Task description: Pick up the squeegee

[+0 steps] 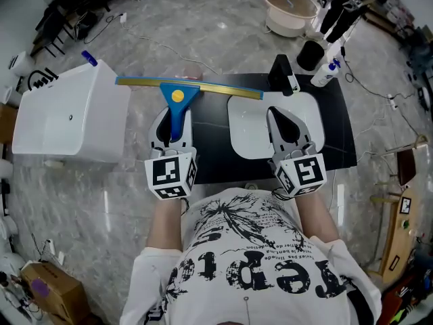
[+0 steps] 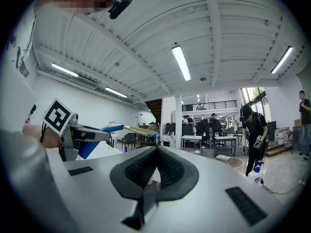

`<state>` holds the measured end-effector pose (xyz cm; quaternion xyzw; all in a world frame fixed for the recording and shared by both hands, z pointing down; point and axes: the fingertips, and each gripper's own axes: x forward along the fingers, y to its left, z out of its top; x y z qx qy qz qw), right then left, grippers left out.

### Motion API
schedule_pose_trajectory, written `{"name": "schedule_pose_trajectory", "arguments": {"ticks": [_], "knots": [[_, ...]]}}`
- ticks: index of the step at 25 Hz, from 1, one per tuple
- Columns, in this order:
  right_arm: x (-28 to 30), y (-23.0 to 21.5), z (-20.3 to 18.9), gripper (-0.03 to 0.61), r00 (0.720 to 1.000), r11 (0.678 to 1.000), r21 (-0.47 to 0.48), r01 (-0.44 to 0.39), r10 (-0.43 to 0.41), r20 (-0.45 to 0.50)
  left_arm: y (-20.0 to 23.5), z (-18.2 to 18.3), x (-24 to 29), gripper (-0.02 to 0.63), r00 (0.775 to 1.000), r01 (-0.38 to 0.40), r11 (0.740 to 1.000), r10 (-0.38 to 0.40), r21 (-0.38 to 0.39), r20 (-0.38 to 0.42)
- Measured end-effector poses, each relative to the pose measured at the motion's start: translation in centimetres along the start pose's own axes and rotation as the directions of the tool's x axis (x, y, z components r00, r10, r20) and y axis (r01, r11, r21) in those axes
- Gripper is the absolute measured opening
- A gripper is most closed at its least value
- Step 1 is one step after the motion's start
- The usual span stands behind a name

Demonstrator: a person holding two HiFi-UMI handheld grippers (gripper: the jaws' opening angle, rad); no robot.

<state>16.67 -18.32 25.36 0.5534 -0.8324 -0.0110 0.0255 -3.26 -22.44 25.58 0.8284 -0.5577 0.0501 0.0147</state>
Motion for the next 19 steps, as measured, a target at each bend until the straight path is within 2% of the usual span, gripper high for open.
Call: {"name": "schedule_pose_trajectory", "arguments": {"ticks": [7,19], "knots": [[0.7,-0.9,-0.4,0.012,1.0,0.997,0.078,0.002,-0.003,0.013,0.3,-0.6,0.8,0.141,1.0,0.012,1.0,-0.012,-0.024,-0.006],[1.0,-2.6,-0.6,0.012,0.998,0.998,0.019,0.057,-0.057,0.003,-0.2,-1.0,2.6,0.141,1.0,0.025,0.999,-0.026,-0.021,-0.016]]}}
